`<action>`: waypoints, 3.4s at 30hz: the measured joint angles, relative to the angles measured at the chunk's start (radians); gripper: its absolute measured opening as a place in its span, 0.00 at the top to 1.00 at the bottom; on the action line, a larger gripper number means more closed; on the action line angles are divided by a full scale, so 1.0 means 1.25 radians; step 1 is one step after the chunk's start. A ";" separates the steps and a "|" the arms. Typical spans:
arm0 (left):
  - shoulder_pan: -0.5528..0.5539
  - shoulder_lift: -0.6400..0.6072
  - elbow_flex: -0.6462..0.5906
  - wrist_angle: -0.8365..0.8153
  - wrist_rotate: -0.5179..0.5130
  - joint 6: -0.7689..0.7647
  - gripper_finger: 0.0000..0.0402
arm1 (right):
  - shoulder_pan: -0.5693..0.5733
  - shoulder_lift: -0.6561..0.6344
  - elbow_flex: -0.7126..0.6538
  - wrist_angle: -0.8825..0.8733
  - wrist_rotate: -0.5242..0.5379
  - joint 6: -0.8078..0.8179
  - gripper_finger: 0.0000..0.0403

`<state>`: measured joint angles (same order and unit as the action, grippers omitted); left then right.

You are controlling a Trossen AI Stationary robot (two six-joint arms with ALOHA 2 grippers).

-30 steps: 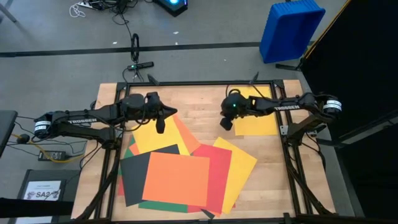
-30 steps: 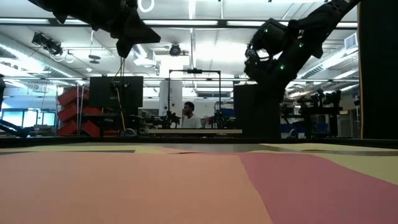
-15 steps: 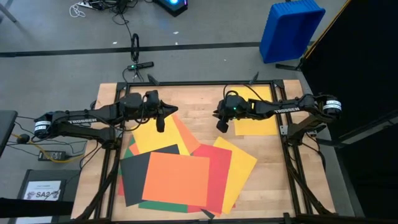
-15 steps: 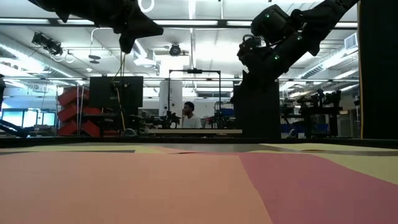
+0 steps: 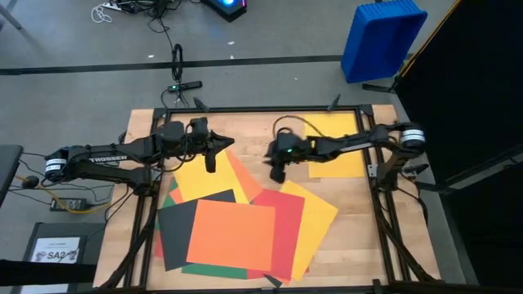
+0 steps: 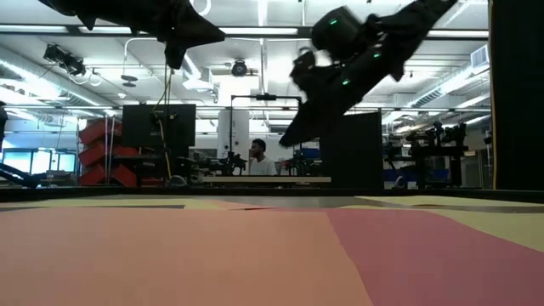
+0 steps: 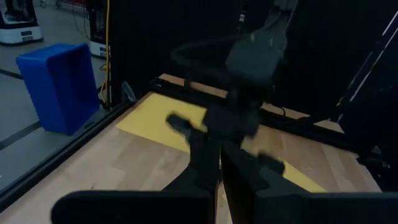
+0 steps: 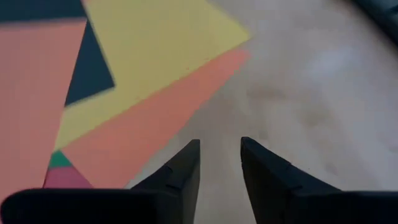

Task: Organize paper
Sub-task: Stack the yellow colored paper on top of the yellow colored paper

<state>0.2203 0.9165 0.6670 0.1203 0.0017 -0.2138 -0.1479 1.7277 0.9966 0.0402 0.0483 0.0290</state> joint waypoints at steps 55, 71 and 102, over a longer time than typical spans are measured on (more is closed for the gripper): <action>-0.097 0.339 0.000 -0.244 0.030 -0.040 0.63 | 0.109 0.173 0.229 -0.336 0.078 -0.116 0.63; -0.144 0.339 0.000 -0.235 0.042 -0.042 0.63 | 0.215 0.173 0.264 -0.634 0.085 0.165 0.79; -0.337 0.457 0.049 -0.047 0.057 0.002 0.63 | 0.630 0.147 0.264 -0.913 0.293 1.127 0.65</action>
<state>-0.2005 1.4878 0.7279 0.0618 0.0724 -0.2119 0.6394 1.9110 1.3270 -1.1015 0.4144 1.4372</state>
